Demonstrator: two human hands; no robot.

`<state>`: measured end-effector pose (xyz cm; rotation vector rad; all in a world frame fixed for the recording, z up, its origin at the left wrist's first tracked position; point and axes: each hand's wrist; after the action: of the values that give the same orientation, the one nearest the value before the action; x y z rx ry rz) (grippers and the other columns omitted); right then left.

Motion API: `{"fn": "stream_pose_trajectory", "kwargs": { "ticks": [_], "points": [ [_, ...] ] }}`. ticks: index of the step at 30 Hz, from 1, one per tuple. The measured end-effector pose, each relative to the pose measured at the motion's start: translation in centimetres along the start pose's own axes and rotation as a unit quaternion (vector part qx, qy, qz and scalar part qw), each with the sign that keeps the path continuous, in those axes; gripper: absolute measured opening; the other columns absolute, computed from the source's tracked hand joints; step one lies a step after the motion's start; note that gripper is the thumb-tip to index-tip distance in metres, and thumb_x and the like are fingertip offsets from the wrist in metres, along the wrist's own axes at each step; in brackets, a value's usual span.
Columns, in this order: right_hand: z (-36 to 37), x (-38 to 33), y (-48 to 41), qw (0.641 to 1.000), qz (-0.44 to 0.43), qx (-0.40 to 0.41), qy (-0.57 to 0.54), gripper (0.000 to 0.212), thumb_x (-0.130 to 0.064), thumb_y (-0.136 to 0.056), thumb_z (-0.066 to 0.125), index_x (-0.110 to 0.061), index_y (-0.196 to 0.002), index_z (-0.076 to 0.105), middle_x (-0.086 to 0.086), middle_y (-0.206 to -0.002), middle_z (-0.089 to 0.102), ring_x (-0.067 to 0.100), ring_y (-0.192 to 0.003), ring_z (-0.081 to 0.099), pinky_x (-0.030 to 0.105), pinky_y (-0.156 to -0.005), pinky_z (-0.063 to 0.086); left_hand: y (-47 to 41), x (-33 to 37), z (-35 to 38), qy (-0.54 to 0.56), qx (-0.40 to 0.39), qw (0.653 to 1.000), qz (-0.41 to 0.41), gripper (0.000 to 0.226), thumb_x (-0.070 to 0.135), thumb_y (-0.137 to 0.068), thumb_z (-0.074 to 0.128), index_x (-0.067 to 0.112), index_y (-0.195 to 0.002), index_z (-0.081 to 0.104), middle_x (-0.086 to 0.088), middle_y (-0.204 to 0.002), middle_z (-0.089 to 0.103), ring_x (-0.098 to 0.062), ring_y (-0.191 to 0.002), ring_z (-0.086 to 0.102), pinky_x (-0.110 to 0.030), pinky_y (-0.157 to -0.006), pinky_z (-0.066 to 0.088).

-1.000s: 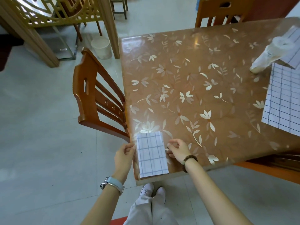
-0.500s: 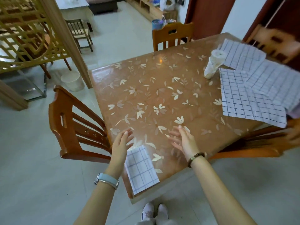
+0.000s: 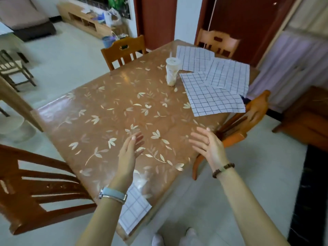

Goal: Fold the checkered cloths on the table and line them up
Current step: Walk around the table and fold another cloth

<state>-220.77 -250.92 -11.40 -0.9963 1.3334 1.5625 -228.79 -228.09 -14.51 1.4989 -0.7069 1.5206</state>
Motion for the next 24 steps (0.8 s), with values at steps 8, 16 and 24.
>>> {"fn": "stream_pose_trajectory", "kwargs": {
  "ticks": [8,16,24],
  "points": [
    [-8.2,-1.9,0.7,0.996,-0.014,0.080,-0.049,0.043,-0.043,-0.101,0.036,-0.016,-0.123,0.061,0.009,-0.116,0.068,0.025,-0.102,0.068,0.041,-0.095,0.050,0.1,-0.5,8.5,0.000,-0.093,0.996,-0.013,0.032,0.031,-0.106,0.037,0.024,-0.120,0.065,-0.001,-0.122,0.069,-0.015,-0.115,0.064,-0.039,-0.101,0.049],
    [-18.5,-3.3,1.6,0.992,-0.025,0.108,-0.066,0.044,-0.043,-0.102,0.034,-0.016,-0.127,0.059,0.009,-0.117,0.068,0.023,-0.103,0.068,0.039,-0.096,0.050,2.3,-0.9,19.3,0.000,-0.143,0.990,-0.008,0.032,0.031,-0.106,0.037,0.023,-0.119,0.065,-0.003,-0.122,0.069,-0.016,-0.116,0.064,-0.034,-0.097,0.050],
    [-31.1,-5.2,3.3,0.983,-0.039,0.170,-0.058,0.044,-0.043,-0.103,0.028,-0.020,-0.124,0.058,0.009,-0.121,0.066,0.024,-0.105,0.066,0.041,-0.098,0.049,6.2,-2.1,32.1,-0.020,-0.214,0.977,0.003,0.043,0.051,-0.095,0.045,0.025,-0.121,0.067,0.002,-0.122,0.069,-0.015,-0.117,0.063,-0.039,-0.100,0.049]
  ]
}}
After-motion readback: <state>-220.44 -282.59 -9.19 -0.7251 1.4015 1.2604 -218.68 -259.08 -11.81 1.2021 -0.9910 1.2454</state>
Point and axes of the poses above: each hand's wrist, its own y-axis away from the middle knuckle, its own z-axis out of the palm, x = y × z
